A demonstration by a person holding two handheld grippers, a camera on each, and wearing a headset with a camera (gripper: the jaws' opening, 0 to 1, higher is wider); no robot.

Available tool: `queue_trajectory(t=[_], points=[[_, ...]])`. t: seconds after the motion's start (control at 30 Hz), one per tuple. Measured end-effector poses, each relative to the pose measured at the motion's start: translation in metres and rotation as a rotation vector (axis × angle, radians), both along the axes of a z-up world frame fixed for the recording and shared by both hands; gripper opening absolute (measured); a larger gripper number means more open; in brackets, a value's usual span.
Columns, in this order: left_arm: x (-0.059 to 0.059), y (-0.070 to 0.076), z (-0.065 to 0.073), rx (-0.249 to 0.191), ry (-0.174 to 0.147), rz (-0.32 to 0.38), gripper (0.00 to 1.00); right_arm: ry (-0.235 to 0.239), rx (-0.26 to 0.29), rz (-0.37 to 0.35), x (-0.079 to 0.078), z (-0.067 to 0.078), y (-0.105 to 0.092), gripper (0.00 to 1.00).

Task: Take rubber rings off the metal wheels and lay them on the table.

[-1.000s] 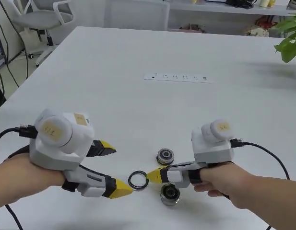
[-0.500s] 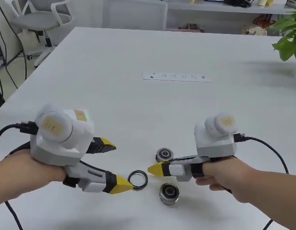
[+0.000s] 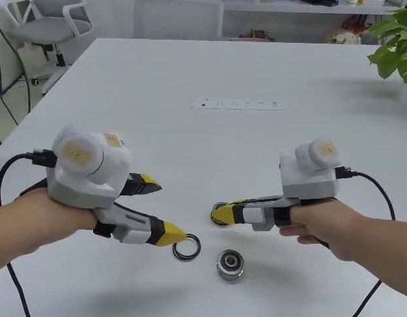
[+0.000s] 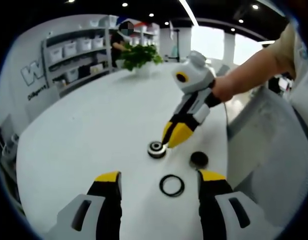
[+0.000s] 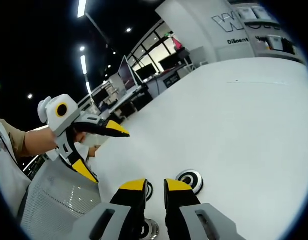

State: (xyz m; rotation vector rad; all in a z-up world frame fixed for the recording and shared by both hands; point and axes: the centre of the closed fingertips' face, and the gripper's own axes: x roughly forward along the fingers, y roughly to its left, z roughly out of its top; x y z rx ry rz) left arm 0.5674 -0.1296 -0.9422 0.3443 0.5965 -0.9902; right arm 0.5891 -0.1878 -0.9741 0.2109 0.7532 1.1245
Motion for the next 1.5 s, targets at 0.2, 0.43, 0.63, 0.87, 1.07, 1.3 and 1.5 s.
queue_trajectory(t=[0.2,0.43,0.63,0.87,1.07,1.3,1.5], points=[[0.012,-0.008,0.007,-0.005,-0.01,-0.003,0.62,-0.027,-0.002,-0.02,0.011,0.005,-0.011,0.13],[0.023,-0.016,0.008,-0.003,-0.014,-0.005,0.6,-0.057,-0.015,-0.038,0.019,0.007,-0.021,0.15],[0.03,-0.023,0.004,0.002,-0.01,-0.009,0.59,-0.083,-0.039,-0.039,0.022,0.004,-0.028,0.17],[0.036,-0.029,-0.004,0.019,0.0,-0.018,0.58,-0.122,-0.082,-0.022,0.021,-0.005,-0.035,0.19],[0.04,-0.034,-0.012,0.026,0.011,-0.024,0.56,-0.161,-0.11,0.005,0.022,-0.013,-0.037,0.21],[0.044,-0.04,-0.022,0.034,0.02,-0.032,0.53,-0.192,-0.135,0.044,0.022,-0.024,-0.035,0.23],[0.044,-0.046,-0.029,0.036,0.033,-0.038,0.52,-0.207,-0.145,0.07,0.018,-0.029,-0.033,0.25]])
